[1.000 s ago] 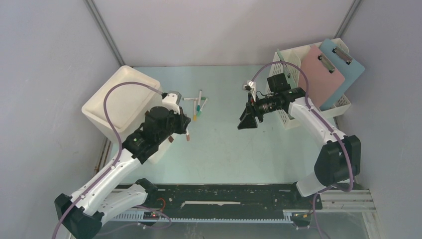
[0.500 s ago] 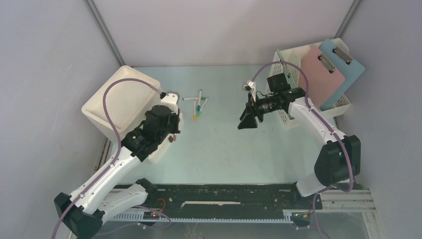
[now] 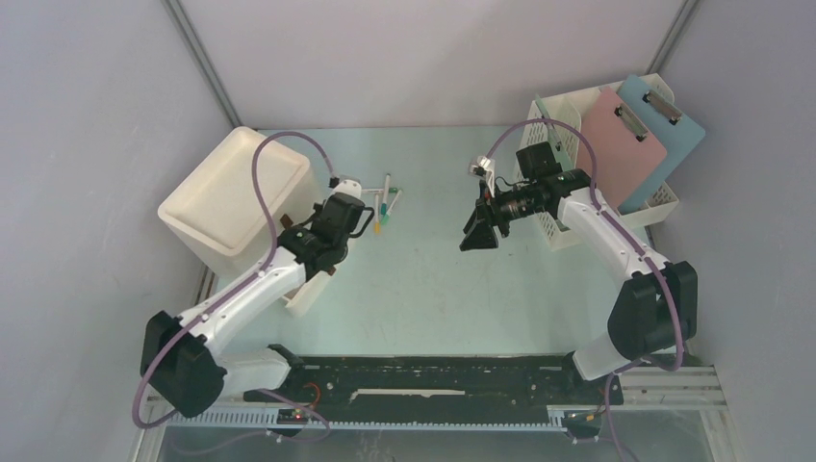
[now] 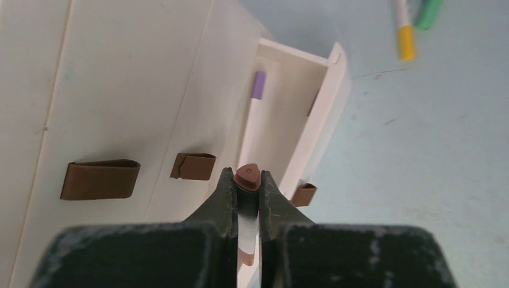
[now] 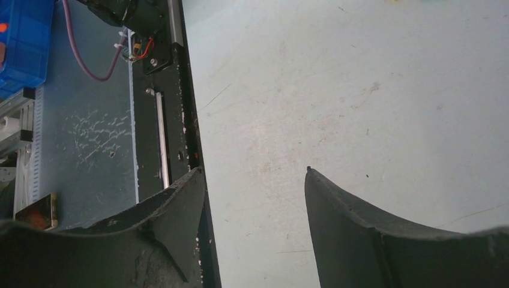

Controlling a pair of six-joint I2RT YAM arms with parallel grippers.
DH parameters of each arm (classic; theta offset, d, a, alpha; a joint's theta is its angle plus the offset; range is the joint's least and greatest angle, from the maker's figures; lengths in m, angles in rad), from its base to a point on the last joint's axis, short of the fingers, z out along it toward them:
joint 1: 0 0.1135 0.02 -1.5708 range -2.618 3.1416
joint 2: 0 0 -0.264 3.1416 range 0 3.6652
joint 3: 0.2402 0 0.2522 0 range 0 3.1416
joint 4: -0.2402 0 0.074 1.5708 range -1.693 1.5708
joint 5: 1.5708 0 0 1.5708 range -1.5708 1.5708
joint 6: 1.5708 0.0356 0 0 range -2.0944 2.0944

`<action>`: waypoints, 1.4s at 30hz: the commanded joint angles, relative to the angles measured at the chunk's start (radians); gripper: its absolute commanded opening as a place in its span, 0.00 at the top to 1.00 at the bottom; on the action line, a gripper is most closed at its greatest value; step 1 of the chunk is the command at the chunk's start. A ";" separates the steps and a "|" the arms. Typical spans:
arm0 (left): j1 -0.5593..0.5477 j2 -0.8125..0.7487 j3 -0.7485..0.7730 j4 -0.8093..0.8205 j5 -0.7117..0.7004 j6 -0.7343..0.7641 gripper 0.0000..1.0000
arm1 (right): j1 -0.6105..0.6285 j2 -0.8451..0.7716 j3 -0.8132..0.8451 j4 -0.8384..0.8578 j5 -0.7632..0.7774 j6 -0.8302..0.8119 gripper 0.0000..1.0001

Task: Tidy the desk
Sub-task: Place the stationery in the drawer.

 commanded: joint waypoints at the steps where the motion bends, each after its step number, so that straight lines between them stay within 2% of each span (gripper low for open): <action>1: 0.009 0.065 0.032 -0.007 -0.130 0.038 0.93 | 0.005 -0.007 0.042 -0.017 -0.028 -0.024 0.31; 10: 0.012 0.147 0.031 -0.012 -0.183 0.033 0.47 | 0.008 -0.016 0.042 -0.019 -0.025 -0.025 0.31; 15: 0.010 0.110 0.054 -0.034 -0.158 0.012 0.40 | 0.006 -0.028 0.042 -0.017 -0.024 -0.026 0.30; 19: 0.007 0.028 0.068 -0.040 -0.054 -0.009 0.36 | 0.007 -0.027 0.041 -0.017 -0.014 -0.023 0.31; 23: -0.002 -0.079 0.086 -0.033 0.060 -0.016 0.26 | 0.008 -0.018 0.042 -0.010 -0.007 -0.014 0.31; 27: -0.003 -0.206 0.087 0.012 0.235 -0.012 0.09 | 0.014 -0.014 0.042 -0.004 0.007 -0.007 0.31; 28: -0.002 -0.233 0.088 0.020 0.273 -0.007 0.02 | 0.014 -0.014 0.041 -0.003 0.011 -0.008 0.31; 34: 0.015 -0.338 0.072 0.032 0.375 0.059 0.00 | 0.016 -0.014 0.041 0.000 0.028 -0.005 0.31; 39: 0.091 -0.424 -0.093 0.139 0.420 0.090 0.00 | 0.021 -0.012 0.040 0.010 0.058 0.002 0.31; 42: 0.115 -0.451 -0.129 0.148 0.345 0.126 0.00 | 0.030 -0.002 0.041 0.019 0.090 0.007 0.31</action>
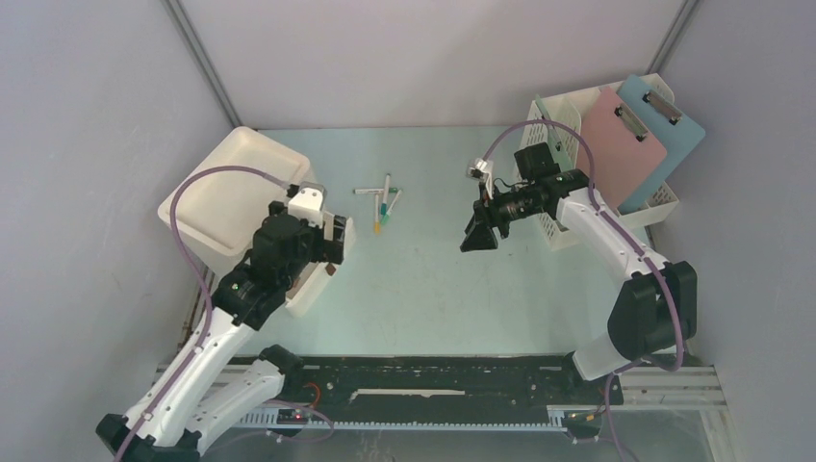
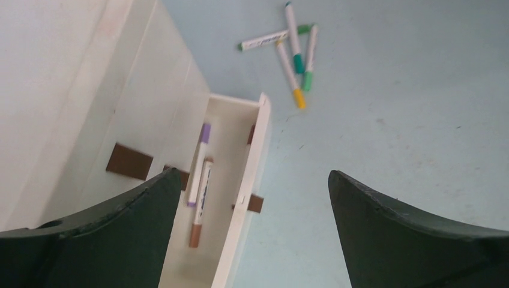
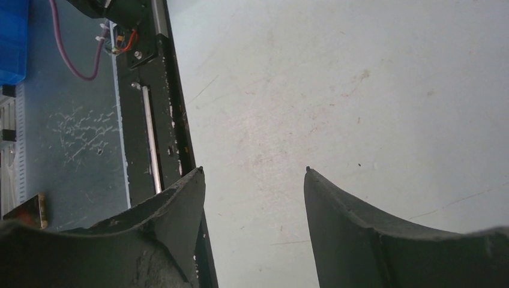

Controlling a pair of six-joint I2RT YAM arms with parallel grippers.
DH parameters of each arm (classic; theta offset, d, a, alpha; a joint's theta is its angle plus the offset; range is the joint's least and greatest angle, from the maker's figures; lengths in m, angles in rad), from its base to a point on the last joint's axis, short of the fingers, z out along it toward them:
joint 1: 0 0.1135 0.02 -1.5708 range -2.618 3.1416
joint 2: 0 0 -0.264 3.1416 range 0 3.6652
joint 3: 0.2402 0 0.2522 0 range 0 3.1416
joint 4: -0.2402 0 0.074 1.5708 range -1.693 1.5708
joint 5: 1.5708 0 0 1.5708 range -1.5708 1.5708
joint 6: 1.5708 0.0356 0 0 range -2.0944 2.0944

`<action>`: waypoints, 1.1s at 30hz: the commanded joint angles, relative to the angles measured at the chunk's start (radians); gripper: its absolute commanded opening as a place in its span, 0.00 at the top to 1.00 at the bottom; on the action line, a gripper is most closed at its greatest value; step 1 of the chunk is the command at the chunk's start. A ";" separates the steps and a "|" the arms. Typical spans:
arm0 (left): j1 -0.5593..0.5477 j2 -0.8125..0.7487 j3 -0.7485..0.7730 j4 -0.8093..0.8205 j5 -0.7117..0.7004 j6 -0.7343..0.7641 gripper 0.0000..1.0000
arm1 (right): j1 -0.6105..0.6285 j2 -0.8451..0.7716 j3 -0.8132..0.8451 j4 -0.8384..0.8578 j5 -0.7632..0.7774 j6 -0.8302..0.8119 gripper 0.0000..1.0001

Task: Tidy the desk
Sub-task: Place the stationery in the drawer.

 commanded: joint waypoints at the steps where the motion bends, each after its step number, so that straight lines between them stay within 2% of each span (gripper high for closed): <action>1: 0.039 -0.025 -0.044 0.055 -0.036 0.065 0.00 | 0.023 0.002 0.041 0.040 0.062 0.011 0.31; 5: 0.042 0.008 -0.021 0.029 0.011 0.056 0.00 | 0.059 0.015 0.043 0.096 0.148 0.039 0.31; 11: 0.042 0.017 -0.010 0.017 0.032 0.045 0.00 | 0.127 0.063 0.074 0.292 0.329 0.159 0.29; 14: 0.042 0.011 -0.011 0.017 0.043 0.041 0.00 | 0.158 0.178 0.206 0.300 0.384 0.232 0.29; 19: 0.042 0.002 -0.010 0.017 0.040 0.040 0.00 | 0.217 0.463 0.552 0.172 0.487 0.345 0.30; 24: 0.043 -0.010 -0.010 0.017 0.030 0.041 0.00 | 0.271 0.681 0.842 0.107 0.665 0.516 0.32; 30: 0.043 -0.020 -0.010 0.018 0.030 0.042 0.00 | 0.333 0.777 0.879 0.241 0.901 0.625 0.35; 31: 0.043 -0.019 -0.010 0.019 0.030 0.042 0.00 | 0.334 0.789 0.881 0.261 0.917 0.644 0.38; 33: 0.043 -0.019 -0.010 0.019 0.033 0.042 0.00 | 0.332 0.816 0.892 0.285 0.914 0.696 0.49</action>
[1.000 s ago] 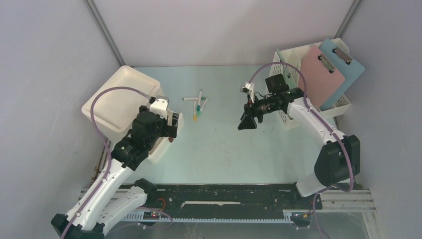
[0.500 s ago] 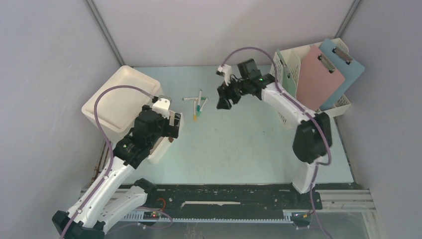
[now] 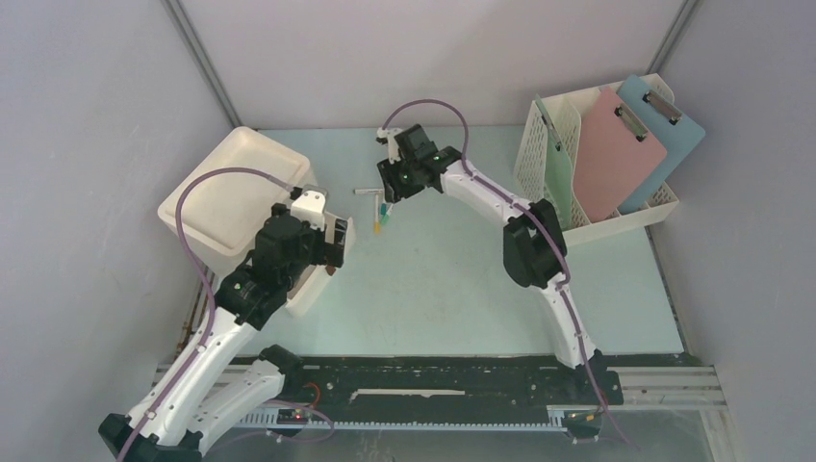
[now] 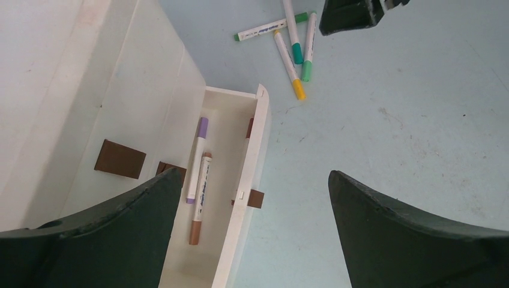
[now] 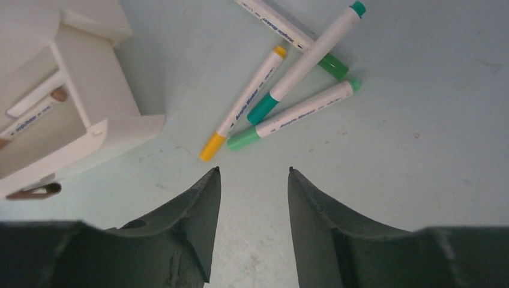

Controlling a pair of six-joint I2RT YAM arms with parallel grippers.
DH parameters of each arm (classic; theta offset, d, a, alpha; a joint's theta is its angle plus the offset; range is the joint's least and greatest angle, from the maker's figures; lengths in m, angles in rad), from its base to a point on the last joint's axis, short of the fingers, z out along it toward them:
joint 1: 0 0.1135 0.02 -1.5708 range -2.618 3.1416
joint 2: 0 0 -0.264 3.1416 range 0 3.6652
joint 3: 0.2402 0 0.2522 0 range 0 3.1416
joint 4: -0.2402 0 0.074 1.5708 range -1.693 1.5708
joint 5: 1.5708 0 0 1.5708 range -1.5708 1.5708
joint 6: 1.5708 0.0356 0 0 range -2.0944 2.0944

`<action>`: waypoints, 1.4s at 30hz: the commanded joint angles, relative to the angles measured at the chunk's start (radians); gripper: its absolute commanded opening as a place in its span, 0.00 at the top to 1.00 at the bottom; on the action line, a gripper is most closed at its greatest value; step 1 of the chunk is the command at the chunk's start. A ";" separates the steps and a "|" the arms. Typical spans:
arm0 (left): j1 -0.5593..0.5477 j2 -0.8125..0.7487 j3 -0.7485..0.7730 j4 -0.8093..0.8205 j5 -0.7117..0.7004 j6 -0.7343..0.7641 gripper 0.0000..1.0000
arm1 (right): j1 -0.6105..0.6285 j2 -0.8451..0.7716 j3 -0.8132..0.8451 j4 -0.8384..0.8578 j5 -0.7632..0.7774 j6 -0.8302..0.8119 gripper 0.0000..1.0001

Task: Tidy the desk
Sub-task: Place the stationery in the drawer, then pick up the stationery from the center of the board.

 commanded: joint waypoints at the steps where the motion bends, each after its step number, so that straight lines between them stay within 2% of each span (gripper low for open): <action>1: 0.007 -0.013 0.041 0.018 0.008 0.014 0.00 | 0.008 0.051 0.072 0.095 0.107 0.160 0.53; 7: 0.007 -0.011 0.041 0.018 0.009 0.014 0.00 | 0.013 0.151 0.155 0.109 0.094 0.262 0.58; 20: 0.012 -0.008 0.041 0.018 0.006 0.016 0.00 | 0.013 0.271 0.245 0.141 0.139 0.385 0.57; 32: 0.021 -0.008 0.041 0.017 0.018 0.015 0.00 | 0.027 0.301 0.266 0.112 0.261 0.445 0.58; 38: 0.024 -0.011 0.041 0.018 0.022 0.015 0.00 | 0.034 0.299 0.258 0.093 0.246 0.448 0.66; 42: 0.024 -0.012 0.042 0.017 0.024 0.014 0.00 | 0.033 0.295 0.240 0.074 0.226 0.451 0.67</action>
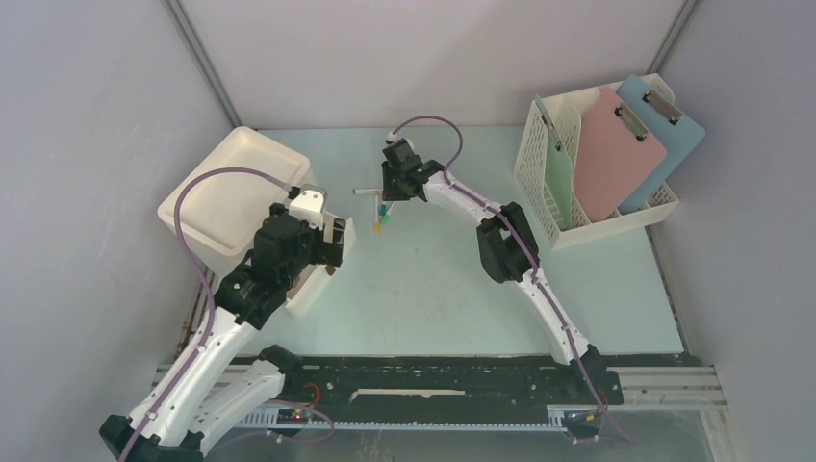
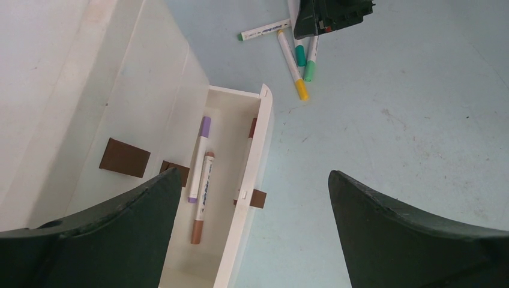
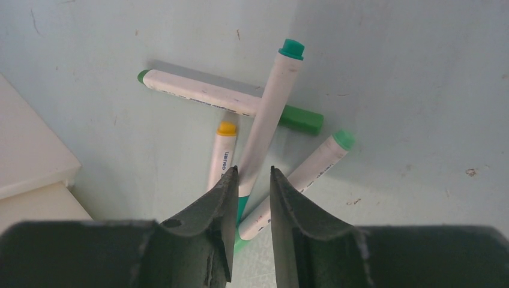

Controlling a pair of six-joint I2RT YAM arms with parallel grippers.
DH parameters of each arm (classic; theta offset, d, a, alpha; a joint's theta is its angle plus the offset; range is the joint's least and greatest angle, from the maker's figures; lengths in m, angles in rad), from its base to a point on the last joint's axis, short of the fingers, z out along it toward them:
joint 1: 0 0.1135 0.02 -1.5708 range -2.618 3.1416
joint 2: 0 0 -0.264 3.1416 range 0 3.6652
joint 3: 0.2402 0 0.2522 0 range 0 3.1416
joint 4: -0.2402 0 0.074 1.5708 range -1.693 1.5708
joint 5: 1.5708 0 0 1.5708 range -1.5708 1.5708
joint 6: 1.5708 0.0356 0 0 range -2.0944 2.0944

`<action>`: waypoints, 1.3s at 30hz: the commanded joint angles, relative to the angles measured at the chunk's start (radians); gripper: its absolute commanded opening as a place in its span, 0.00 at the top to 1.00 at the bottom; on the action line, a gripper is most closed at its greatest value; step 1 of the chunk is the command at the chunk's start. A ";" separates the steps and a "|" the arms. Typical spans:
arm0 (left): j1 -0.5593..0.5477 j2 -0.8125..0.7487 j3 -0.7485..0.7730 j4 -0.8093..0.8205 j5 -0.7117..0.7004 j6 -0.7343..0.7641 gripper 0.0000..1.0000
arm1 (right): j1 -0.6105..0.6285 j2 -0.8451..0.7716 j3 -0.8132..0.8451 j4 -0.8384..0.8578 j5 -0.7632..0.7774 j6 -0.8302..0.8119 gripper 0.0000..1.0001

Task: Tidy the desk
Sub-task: Pick up the stationery from the center of the board.

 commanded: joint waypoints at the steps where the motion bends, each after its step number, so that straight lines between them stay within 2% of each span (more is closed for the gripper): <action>1: 0.010 -0.014 0.042 0.018 0.020 0.013 0.00 | 0.006 -0.012 0.014 -0.023 -0.003 0.016 0.67; 11: 0.010 -0.020 0.042 0.018 0.023 0.012 0.00 | 0.009 -0.021 -0.041 -0.059 -0.016 -0.027 0.66; 17: 0.010 -0.019 0.041 0.018 0.024 0.012 0.00 | 0.029 -0.055 -0.085 -0.053 -0.019 -0.097 0.71; 25: 0.010 -0.021 0.041 0.018 0.022 0.013 0.00 | 0.056 -0.128 -0.199 -0.006 -0.005 -0.168 0.69; 29: 0.010 -0.021 0.041 0.018 0.024 0.012 0.00 | 0.056 -0.126 -0.201 -0.025 0.010 -0.180 0.74; 34: 0.010 -0.021 0.041 0.017 0.023 0.012 0.00 | 0.050 -0.134 -0.217 -0.047 -0.015 -0.183 0.88; 39: 0.010 -0.022 0.041 0.019 0.028 0.012 0.00 | 0.036 -0.211 -0.313 -0.010 -0.071 -0.179 0.95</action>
